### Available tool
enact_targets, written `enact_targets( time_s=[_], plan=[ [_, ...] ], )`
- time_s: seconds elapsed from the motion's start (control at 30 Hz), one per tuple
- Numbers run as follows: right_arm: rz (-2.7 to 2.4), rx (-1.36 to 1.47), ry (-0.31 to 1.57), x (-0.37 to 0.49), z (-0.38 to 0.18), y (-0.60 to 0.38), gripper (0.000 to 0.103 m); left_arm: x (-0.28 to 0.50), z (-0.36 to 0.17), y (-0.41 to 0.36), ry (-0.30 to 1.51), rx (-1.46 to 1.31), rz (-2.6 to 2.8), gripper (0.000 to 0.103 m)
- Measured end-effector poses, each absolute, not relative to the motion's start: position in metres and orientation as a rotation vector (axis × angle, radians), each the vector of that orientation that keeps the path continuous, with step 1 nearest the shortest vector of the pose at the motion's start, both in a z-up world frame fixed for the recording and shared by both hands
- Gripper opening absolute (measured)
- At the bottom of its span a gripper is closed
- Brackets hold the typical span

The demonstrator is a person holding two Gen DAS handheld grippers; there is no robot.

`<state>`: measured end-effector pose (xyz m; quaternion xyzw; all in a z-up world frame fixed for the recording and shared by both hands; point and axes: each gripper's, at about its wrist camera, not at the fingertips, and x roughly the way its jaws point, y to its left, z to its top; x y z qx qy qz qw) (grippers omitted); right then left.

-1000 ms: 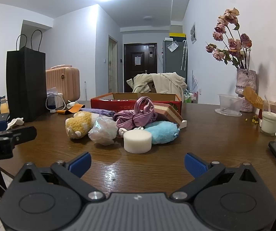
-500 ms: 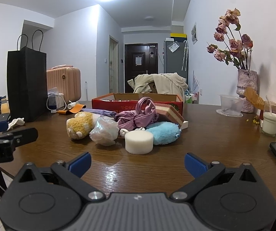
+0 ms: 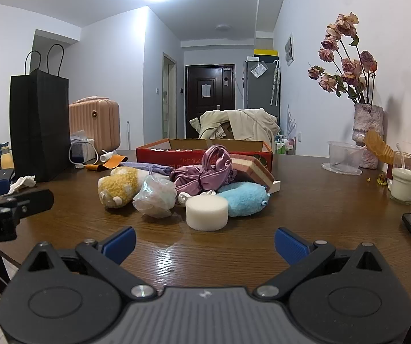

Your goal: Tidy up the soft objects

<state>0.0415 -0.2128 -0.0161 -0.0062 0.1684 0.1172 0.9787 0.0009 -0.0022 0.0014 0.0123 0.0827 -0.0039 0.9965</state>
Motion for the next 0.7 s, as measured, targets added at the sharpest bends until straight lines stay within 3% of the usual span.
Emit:
enact_targets(
  time_s=[0.7],
  plan=[
    [0.236,-0.014,0.338,0.0413,-0.016,-0.213,0.103,-0.0012,0.0051,-0.0006,0.161,0.028,-0.008,0.103]
  ],
)
